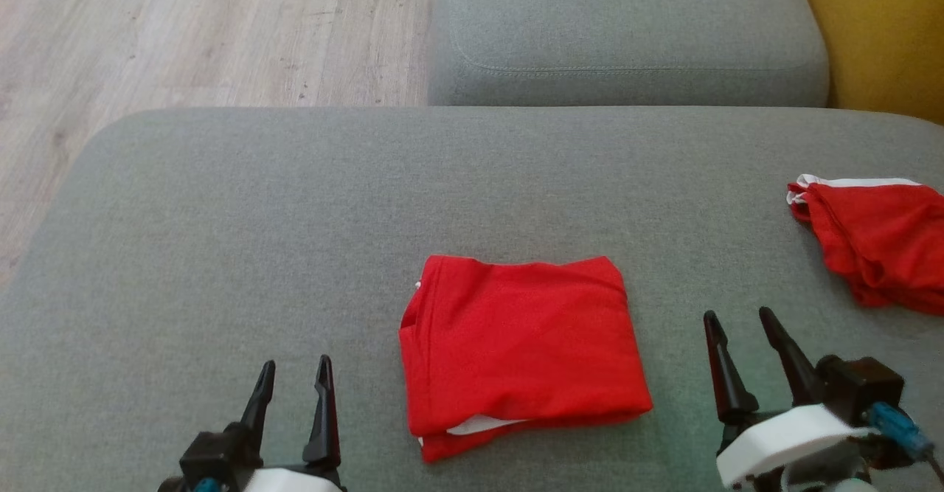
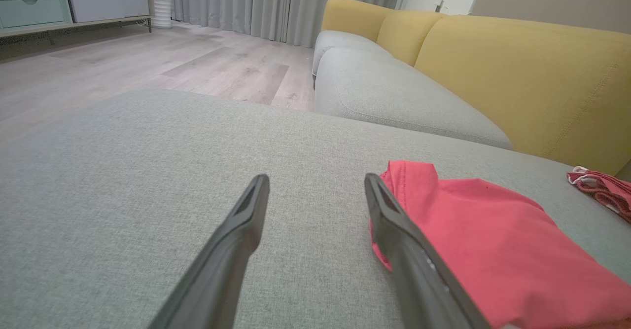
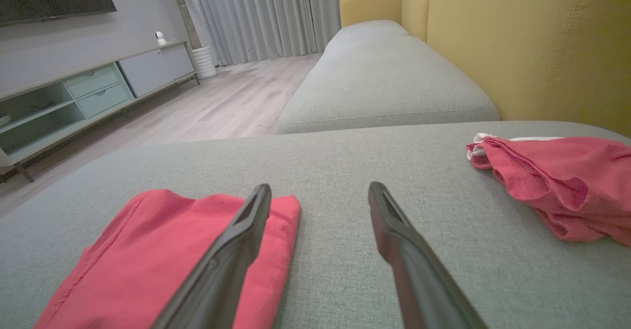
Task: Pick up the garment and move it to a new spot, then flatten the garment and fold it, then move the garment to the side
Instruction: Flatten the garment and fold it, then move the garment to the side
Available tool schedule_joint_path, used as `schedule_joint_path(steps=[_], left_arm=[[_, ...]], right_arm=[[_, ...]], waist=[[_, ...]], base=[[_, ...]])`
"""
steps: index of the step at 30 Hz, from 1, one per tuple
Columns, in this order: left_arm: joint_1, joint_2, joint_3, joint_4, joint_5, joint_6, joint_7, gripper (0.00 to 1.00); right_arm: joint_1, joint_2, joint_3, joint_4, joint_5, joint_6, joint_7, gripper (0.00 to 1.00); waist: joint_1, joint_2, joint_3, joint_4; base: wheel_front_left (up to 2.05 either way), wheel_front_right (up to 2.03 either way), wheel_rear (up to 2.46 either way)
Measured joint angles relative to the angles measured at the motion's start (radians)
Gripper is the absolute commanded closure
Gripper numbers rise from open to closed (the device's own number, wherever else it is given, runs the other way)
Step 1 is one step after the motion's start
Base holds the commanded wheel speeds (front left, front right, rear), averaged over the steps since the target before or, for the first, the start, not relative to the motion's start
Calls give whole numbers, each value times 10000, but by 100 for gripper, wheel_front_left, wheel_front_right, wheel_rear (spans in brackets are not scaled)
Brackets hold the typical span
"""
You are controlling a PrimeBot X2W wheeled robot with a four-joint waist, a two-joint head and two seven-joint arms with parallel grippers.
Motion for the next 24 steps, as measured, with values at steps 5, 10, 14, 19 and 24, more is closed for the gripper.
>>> schedule_joint_path(steps=[5,10,14,19,24], left_arm=[[-3,61,0,2,0,2,2,0],[-4,94,-4,0,0,8,10,0],[-5,98,-8,-8,0,10,12,0],[-8,102,-13,-21,0,12,84,0],[-24,100,-15,-50,0,12,84,0]], right_arm=[[103,4,100,-105,23,0,113,0],[103,4,98,-176,23,0,188,0],[103,4,96,-186,23,0,199,0],[101,6,63,-192,4,0,414,0],[-105,8,-228,341,-105,0,1473,0]], waist=[[0,0,17,36],[1,0,44,85],[1,0,65,138],[1,0,119,241],[1,0,248,398]], base=[[0,0,0],[0,0,0],[0,0,0],[0,0,0],[0,0,0]])
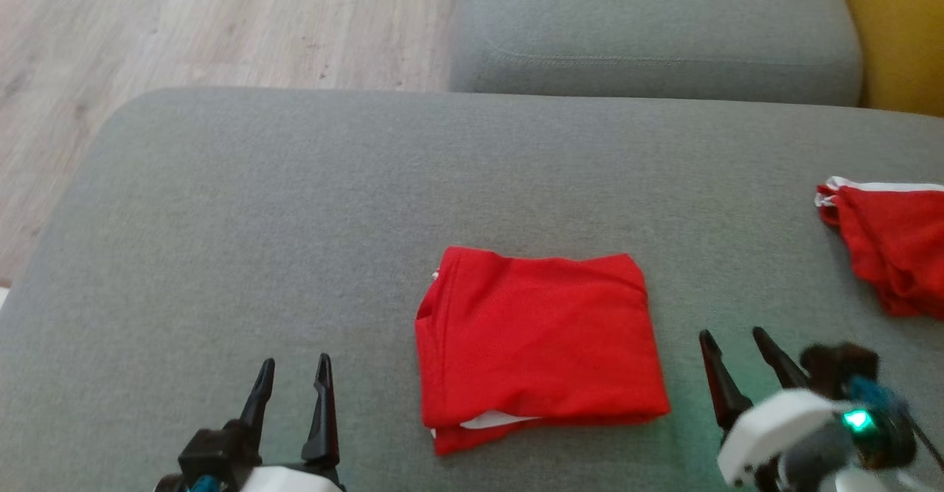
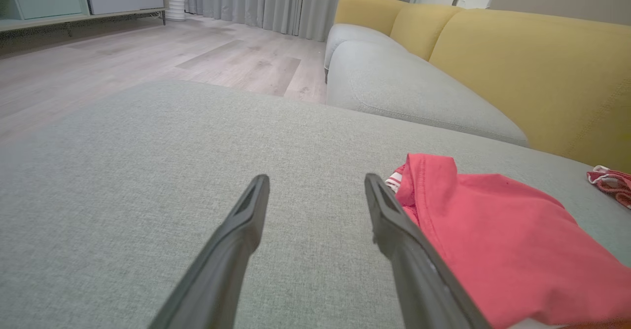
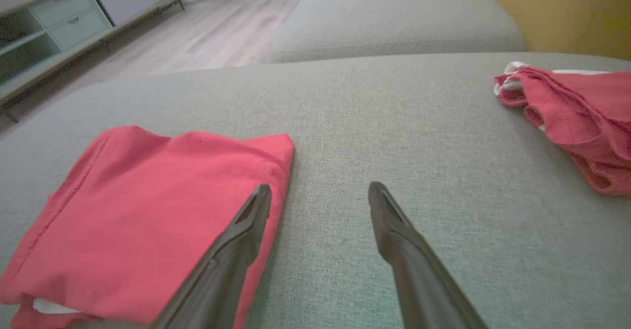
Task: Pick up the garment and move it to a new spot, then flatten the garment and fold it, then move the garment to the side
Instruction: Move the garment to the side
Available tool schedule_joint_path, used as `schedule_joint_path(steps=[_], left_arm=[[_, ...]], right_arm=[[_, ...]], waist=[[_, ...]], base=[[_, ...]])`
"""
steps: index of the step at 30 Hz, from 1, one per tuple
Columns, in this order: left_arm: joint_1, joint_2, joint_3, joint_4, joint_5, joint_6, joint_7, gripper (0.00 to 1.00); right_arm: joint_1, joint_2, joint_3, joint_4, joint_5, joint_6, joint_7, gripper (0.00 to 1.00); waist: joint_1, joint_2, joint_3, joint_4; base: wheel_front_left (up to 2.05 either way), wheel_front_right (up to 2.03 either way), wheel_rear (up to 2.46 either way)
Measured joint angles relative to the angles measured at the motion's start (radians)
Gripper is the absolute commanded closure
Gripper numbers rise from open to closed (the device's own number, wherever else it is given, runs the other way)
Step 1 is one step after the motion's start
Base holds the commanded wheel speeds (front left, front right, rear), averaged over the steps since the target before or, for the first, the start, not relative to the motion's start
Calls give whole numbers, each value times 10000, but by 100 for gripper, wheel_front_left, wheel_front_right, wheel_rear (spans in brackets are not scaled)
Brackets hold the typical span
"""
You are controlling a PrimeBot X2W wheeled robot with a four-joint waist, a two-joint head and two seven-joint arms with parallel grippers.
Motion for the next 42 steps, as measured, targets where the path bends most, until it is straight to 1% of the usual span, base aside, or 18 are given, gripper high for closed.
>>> schedule_joint_path(steps=[4,8,10,12,13,18,19,20,22,23,24,29,34,35,37,42], left_arm=[[-56,-12,-2,-15,0,0,-2,0],[-144,-71,-2,-4,0,-2,-2,0],[-229,-142,0,12,0,-8,-12,0],[-235,-190,-2,63,0,-12,-13,0],[-234,-215,2,144,2,-13,-15,0],[-234,-236,13,226,4,-107,-77,0],[-234,-242,15,228,6,-109,-88,0],[-234,-247,17,230,6,-121,-88,0],[-234,-251,17,230,12,-142,-88,0],[-234,-255,17,230,23,-178,-88,0],[-229,-261,13,232,46,-180,-88,0],[-238,-318,0,207,163,-196,-90,0],[-447,-332,4,142,251,-253,-90,0],[-447,-332,4,142,251,-253,-90,0],[-614,-328,13,109,313,-257,-90,0],[-903,-290,69,-107,313,-263,-90,0]], right_arm=[[-962,0,-33,765,-178,0,1200,0],[-1999,-2,10,1494,111,0,2180,0],[-2249,-2,33,1891,138,0,2615,0],[-2375,-2,40,2265,401,0,2961,0],[-2424,-4,42,2635,456,0,3260,0],[-2677,-6,50,3262,702,0,3613,0],[-2757,-10,75,3313,884,0,3659,11],[-2825,-19,123,3348,1003,0,3697,52],[-2951,-29,322,3386,1012,0,3745,76],[-2984,-27,418,3392,1009,0,3739,94],[-3013,-21,472,3392,1009,0,3676,100],[-3323,-105,510,3317,811,0,3030,100],[-3807,-698,364,2892,585,0,2652,100],[-3807,-698,364,2892,585,0,2652,100],[-3937,-930,280,2658,541,0,2606,100],[-4024,-1277,75,1992,541,0,2581,100]], waist=[[0,0,119,217],[1,0,277,516],[1,0,346,690],[1,0,407,864],[1,0,463,1025],[0,0,588,1309],[1,0,613,1334],[1,0,636,1351],[1,0,690,1341],[1,0,716,1308],[1,0,744,1259],[1,0,913,828],[1,0,1139,47],[1,0,1139,47],[1,0,1247,-366],[1,0,1575,-1580]], base=[[0,0,0],[0,0,0],[0,0,0],[0,0,0],[0,0,0],[0,0,0],[0,0,0],[0,0,0],[0,0,0],[0,0,0],[0,0,0],[0,0,0],[0,0,0],[0,0,0],[0,0,0],[0,0,0]])
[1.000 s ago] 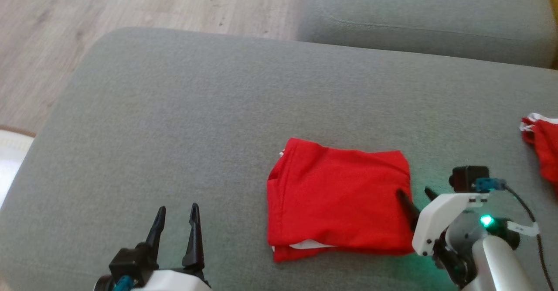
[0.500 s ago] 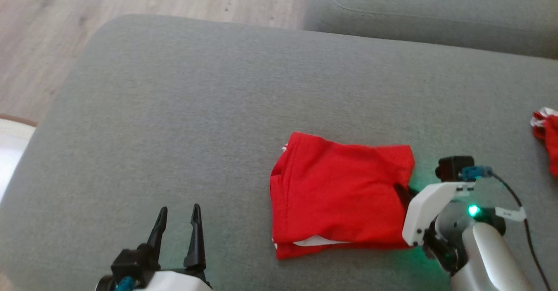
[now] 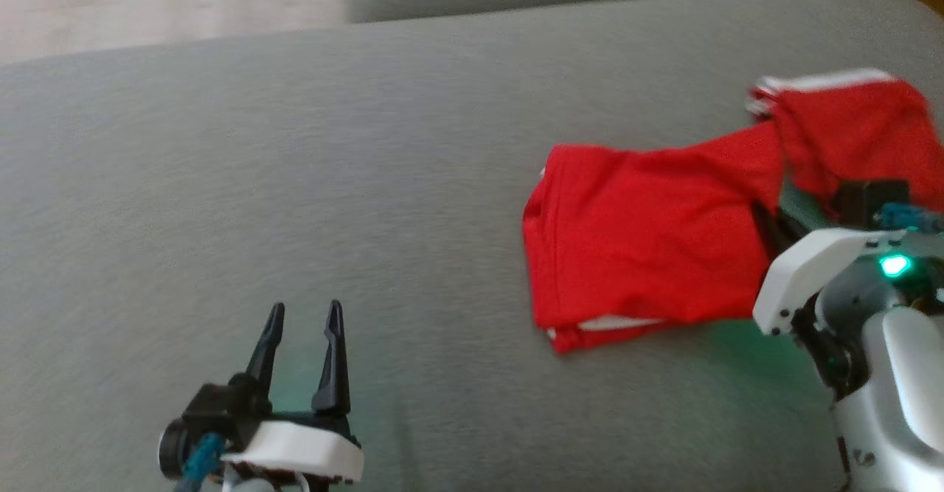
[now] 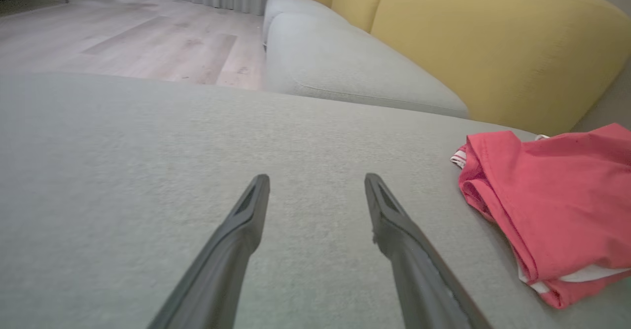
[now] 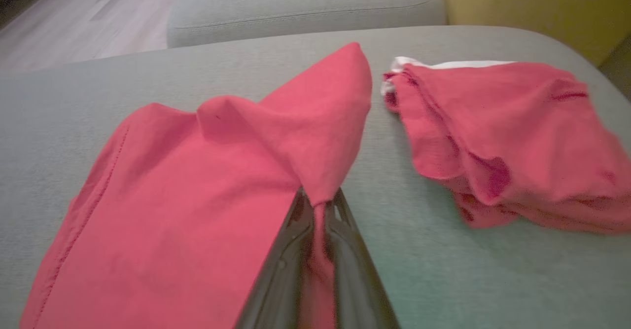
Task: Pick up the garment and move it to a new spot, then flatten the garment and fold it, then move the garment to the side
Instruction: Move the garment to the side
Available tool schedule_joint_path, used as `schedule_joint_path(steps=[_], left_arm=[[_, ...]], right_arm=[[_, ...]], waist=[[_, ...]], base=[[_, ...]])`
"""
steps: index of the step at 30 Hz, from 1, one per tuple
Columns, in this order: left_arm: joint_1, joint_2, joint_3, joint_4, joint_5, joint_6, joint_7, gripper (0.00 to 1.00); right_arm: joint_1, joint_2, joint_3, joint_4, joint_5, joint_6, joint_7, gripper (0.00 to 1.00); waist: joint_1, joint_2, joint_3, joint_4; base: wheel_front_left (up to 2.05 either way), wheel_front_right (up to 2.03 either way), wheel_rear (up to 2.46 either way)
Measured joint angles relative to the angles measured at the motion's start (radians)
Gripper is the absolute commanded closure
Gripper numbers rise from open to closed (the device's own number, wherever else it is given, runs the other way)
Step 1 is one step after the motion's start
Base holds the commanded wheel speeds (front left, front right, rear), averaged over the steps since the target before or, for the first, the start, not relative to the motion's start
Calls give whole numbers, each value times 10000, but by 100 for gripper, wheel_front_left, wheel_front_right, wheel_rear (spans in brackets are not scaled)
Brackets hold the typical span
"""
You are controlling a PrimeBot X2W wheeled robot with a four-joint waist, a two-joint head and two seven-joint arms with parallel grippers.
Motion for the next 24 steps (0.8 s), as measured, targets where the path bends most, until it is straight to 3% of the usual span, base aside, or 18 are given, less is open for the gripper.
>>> schedule_joint_path(steps=[7,12,16,24], left_arm=[[-477,81,6,-146,86,-61,107,0],[-676,81,-56,-267,171,-88,224,0],[-732,94,-75,-278,171,-88,282,0],[-709,107,-75,-230,169,-84,278,0]], right_arm=[[-273,-27,-65,-460,6,0,-180,100],[-347,6,0,-502,15,0,-295,100],[-596,12,176,-477,15,0,-366,100],[-1979,-291,708,-408,12,0,-186,100]], waist=[[0,0,511,-1737],[0,0,825,-2598],[2,-1,1022,-2769],[-1,0,922,-2250]], base=[[0,0,0],[0,0,0],[0,0,0],[0,0,0]])
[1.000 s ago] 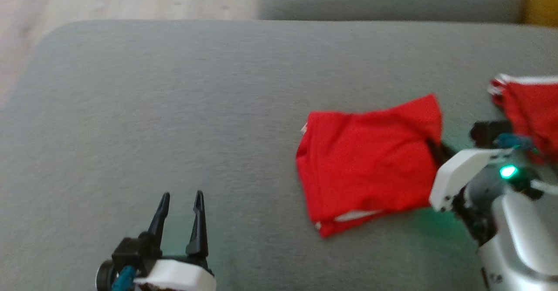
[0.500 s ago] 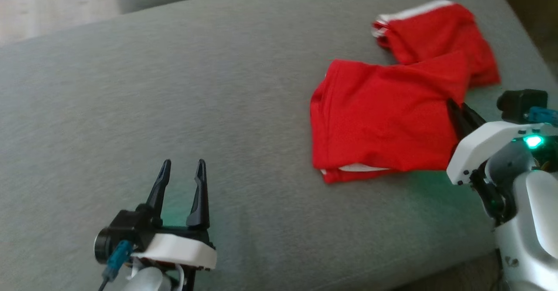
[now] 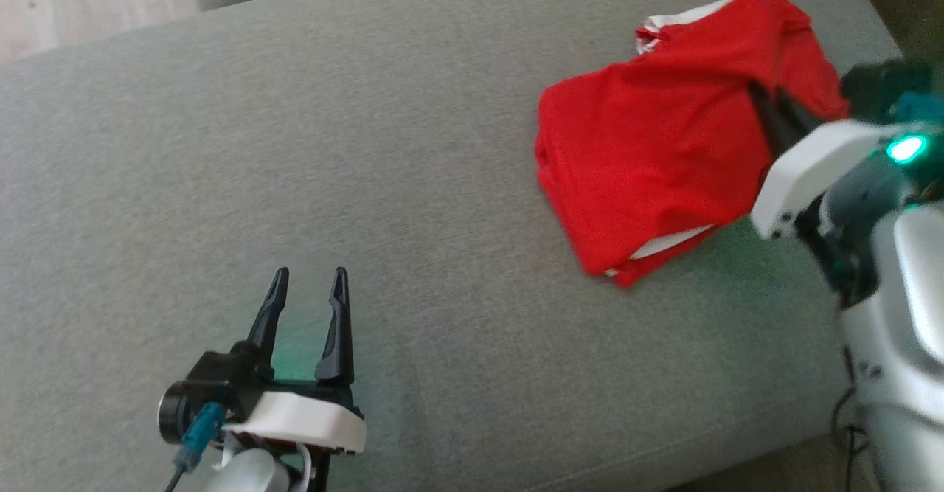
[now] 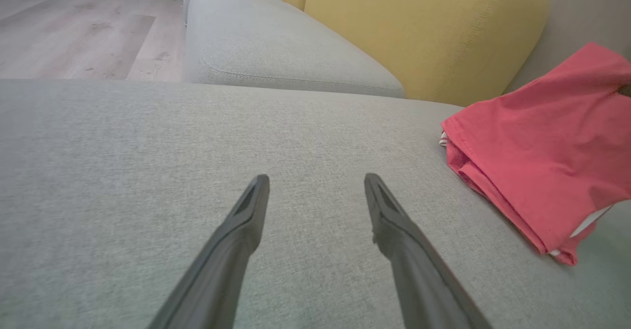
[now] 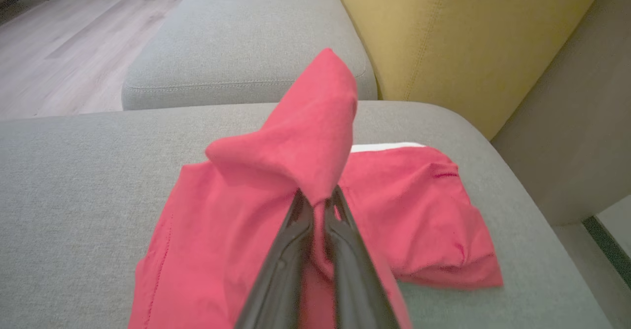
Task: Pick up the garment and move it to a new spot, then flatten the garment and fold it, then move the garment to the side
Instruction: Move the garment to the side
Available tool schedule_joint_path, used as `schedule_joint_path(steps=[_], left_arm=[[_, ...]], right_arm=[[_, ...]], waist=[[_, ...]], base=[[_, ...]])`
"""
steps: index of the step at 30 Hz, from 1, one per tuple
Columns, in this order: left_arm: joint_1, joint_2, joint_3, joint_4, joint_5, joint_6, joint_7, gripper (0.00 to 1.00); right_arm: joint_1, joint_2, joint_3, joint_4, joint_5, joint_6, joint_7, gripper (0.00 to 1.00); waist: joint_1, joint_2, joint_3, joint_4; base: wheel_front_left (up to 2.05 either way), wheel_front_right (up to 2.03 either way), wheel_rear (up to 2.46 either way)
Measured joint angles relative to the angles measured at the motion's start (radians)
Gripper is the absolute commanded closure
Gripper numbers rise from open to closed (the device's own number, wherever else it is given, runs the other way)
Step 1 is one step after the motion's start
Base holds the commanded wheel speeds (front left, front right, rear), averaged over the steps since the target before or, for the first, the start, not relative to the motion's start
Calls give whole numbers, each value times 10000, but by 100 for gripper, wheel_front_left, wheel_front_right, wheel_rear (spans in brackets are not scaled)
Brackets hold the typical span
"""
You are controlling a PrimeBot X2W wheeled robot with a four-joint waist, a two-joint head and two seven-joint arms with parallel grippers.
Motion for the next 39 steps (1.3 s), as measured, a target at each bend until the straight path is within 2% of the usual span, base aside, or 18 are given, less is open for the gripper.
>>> schedule_joint_path(steps=[8,15,18,19,20,24,29,32,39], left_arm=[[23,-2,-12,-8,0,10,-21,0],[19,10,-10,-75,2,12,-23,0],[12,19,-12,-100,2,13,-23,0],[10,23,-13,-104,2,13,-23,0],[8,25,-17,-109,2,13,-23,0],[-17,38,-31,-123,4,63,-10,0],[-24,81,-31,-157,4,98,6,0],[-37,125,-31,-165,4,144,13,0],[-109,174,27,-197,2,263,25,0]], right_arm=[[-1190,-1175,-42,970,-12,0,456,100],[-2043,-2142,-836,1590,-407,0,451,100],[-2097,-2318,-1394,1964,-748,0,337,100],[-2100,-2322,-1636,2123,-917,0,213,59],[-2104,-2330,-1837,2268,-1129,0,44,0],[-2272,-2266,-2397,2619,-1774,0,-775,0],[-2433,-1900,-2406,2744,-2142,0,-1348,0],[-2431,-1563,-2082,2769,-2130,0,-1597,0],[-2406,-1212,-988,2280,-1779,0,-2266,0]], waist=[[0,0,21,623],[0,0,288,945],[1,0,411,1037],[1,0,447,1062],[1,0,482,1084],[1,0,606,1142],[1,0,643,1123],[1,0,608,1092],[1,0,129,1128]], base=[[0,0,0],[0,0,0],[0,0,0],[0,0,0],[0,0,0],[0,0,0],[0,0,0],[0,0,0],[0,0,0]])
